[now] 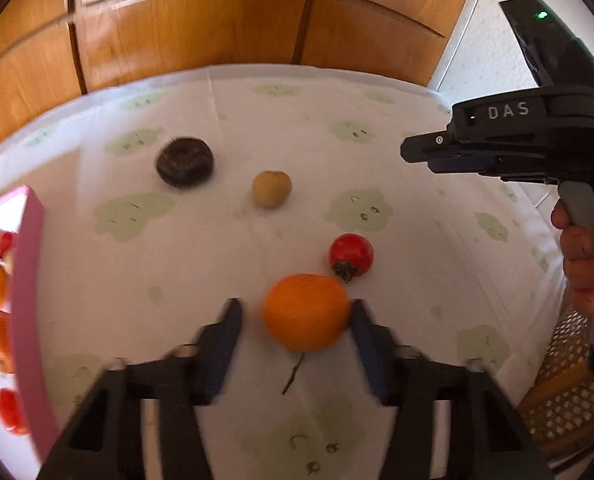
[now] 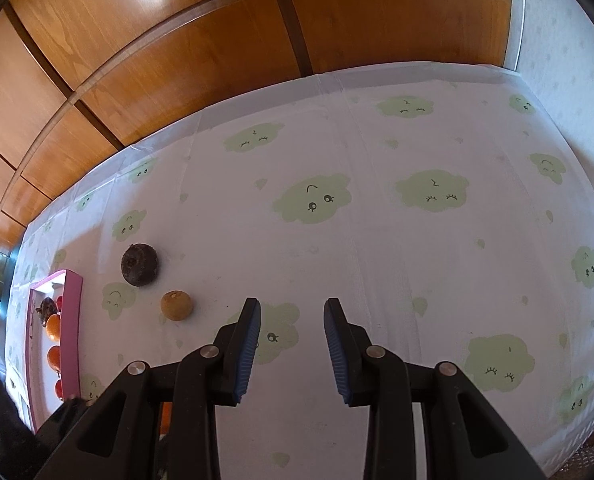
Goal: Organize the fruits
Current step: 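Grasp the orange with the left tool, then hold the orange in the left tool while the right tool closes on the tan ball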
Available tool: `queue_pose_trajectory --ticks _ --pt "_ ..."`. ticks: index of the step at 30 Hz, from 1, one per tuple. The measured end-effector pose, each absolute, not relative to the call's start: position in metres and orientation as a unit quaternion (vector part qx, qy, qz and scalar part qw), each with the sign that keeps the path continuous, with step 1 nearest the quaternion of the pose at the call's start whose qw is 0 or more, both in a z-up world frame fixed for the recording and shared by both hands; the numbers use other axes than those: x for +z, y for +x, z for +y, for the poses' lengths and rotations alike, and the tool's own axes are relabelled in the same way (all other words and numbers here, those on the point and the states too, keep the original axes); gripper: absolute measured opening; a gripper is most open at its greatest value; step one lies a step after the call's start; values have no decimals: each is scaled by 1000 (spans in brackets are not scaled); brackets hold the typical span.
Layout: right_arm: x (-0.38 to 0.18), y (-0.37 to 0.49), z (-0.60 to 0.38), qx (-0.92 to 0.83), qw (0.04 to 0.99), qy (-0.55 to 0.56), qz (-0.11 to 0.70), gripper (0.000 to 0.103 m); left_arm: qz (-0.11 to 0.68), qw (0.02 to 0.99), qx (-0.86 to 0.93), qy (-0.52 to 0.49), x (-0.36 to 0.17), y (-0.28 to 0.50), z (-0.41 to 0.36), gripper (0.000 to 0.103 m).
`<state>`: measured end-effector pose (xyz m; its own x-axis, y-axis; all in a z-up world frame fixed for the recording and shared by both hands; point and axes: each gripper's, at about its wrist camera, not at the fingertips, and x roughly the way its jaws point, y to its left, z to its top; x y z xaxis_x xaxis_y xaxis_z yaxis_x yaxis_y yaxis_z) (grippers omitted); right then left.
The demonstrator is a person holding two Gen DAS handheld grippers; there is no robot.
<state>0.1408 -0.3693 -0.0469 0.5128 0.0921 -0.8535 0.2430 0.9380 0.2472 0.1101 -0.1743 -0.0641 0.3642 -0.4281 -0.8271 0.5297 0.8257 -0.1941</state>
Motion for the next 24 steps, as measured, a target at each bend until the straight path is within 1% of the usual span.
queue_pose_trajectory --ticks 4,9,11,13,19,24 --pt "-47 142 -367 -41 853 164 494 33 466 836 -285 51 -63 103 -167 41" --pt "-50 141 -365 -41 851 159 498 33 442 869 -219 47 -59 87 -131 41" --pt "-51 142 -363 -39 851 156 501 33 448 873 -190 33 -66 88 -113 42" --pt "-52 142 -360 -33 850 153 503 33 446 873 -198 9 -71 87 -102 41" --pt "-57 142 -348 -14 849 137 510 33 427 882 -195 46 -75 79 -110 41" --pt "-59 144 -340 18 845 148 513 33 423 883 -195 51 -75 74 -111 41"
